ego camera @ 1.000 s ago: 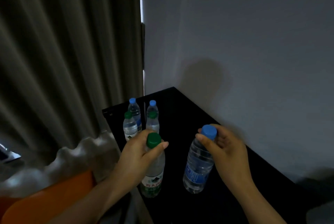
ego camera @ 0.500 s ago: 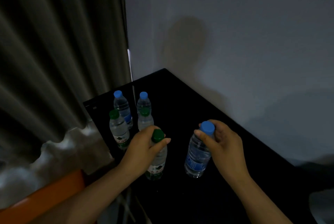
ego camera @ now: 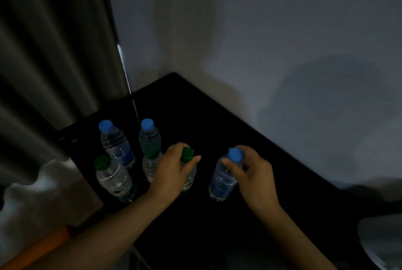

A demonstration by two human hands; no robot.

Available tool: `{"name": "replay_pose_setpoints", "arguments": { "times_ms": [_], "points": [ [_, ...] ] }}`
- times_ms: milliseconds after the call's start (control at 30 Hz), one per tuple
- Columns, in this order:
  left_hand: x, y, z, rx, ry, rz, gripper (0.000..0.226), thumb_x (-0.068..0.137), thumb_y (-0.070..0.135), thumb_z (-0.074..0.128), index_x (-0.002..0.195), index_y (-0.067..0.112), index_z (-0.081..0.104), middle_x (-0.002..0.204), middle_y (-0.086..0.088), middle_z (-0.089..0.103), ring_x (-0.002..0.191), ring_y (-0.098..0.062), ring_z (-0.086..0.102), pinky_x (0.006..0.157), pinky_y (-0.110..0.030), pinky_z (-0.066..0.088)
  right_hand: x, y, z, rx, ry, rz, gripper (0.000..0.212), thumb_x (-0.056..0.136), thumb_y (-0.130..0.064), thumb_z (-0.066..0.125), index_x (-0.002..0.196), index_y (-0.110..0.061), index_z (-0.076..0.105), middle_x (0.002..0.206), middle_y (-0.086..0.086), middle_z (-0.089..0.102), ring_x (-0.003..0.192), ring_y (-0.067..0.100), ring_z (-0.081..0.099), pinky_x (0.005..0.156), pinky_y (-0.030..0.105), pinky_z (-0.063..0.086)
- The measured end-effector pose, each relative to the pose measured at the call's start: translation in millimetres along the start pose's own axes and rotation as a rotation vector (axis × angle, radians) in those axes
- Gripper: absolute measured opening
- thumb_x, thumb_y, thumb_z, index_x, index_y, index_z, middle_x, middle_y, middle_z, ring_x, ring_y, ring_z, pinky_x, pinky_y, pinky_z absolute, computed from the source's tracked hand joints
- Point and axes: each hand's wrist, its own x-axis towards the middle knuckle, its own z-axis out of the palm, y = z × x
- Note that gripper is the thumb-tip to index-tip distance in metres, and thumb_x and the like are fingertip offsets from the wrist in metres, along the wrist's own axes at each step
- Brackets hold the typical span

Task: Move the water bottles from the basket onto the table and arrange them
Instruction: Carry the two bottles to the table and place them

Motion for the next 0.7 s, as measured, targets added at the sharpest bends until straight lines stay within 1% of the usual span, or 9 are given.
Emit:
{"name": "replay_pose_setpoints", "arguments": {
  "times_ms": [67,167,333,400,567,633,700],
  "points": [
    [10.2,-3.1,5.6,-0.004,0.013,-0.012,0.022,0.089,0.025,0.061,0.095,0.004,0.057,0.089,-0.014,0.056,0.084,-0.028,0.056,0.077,-0.051,0.048,9.6,7.6,4.7,-0.007,-0.001,0.019,0.024,0.081,-0.036,0.071,0.100,-0.043,0.058,0.093,-0.013,0.068,0.088,-0.003,0.065,0.072,0.014,0.053],
    [20.8,-5.9,12.5,-0.036,0.030,-0.037,0.020,0.089,0.023,0.061,0.094,0.004,0.057,0.091,-0.013,0.055,0.084,-0.027,0.056,0.077,-0.050,0.048,20.8,16.6,11.7,-0.012,0.010,0.032,0.027,0.082,-0.032,0.072,0.096,-0.048,0.056,0.091,-0.015,0.068,0.088,-0.004,0.064,0.070,0.012,0.052],
    [34.1,-9.3,18.8,-0.052,0.023,-0.034,0.017,0.090,0.018,0.061,0.094,0.001,0.057,0.092,-0.014,0.055,0.085,-0.026,0.055,0.078,-0.046,0.047,32.4,30.6,19.1,-0.037,0.021,0.044,0.029,0.083,-0.027,0.072,0.100,-0.044,0.055,0.090,-0.023,0.064,0.087,-0.011,0.061,0.066,0.004,0.047],
    [36.4,-10.5,19.7,-0.047,0.008,-0.029,0.019,0.090,0.017,0.060,0.095,-0.001,0.057,0.091,-0.014,0.055,0.086,-0.027,0.055,0.078,-0.044,0.046,35.0,35.7,21.0,-0.061,0.028,0.060,0.030,0.082,-0.028,0.072,0.105,-0.037,0.056,0.092,-0.022,0.062,0.089,-0.013,0.059,0.067,0.004,0.047],
    [40.3,-14.7,19.1,-0.041,-0.002,-0.051,0.020,0.089,0.016,0.062,0.096,-0.002,0.058,0.091,-0.013,0.056,0.086,-0.028,0.056,0.077,-0.040,0.045,29.6,47.2,22.8,-0.080,0.014,0.031,0.032,0.083,-0.018,0.072,0.107,-0.033,0.057,0.096,-0.022,0.063,0.092,-0.008,0.061,0.070,0.005,0.048],
    [43.1,-14.4,19.1,-0.038,-0.010,-0.056,0.020,0.089,0.018,0.062,0.096,-0.001,0.058,0.091,-0.013,0.055,0.086,-0.027,0.056,0.076,-0.040,0.045,27.0,49.2,22.7,-0.076,0.006,0.039,0.033,0.083,-0.019,0.072,0.108,-0.035,0.057,0.097,-0.024,0.064,0.093,-0.008,0.061,0.071,0.006,0.049],
    [44.1,-14.8,19.7,-0.028,-0.010,-0.054,0.020,0.089,0.017,0.062,0.095,-0.001,0.058,0.090,-0.013,0.055,0.086,-0.027,0.056,0.076,-0.039,0.045,25.4,49.7,22.8,-0.076,-0.013,0.034,0.034,0.084,-0.022,0.070,0.108,-0.041,0.055,0.103,-0.030,0.062,0.096,-0.009,0.061,0.072,0.005,0.049]
  ]
}}
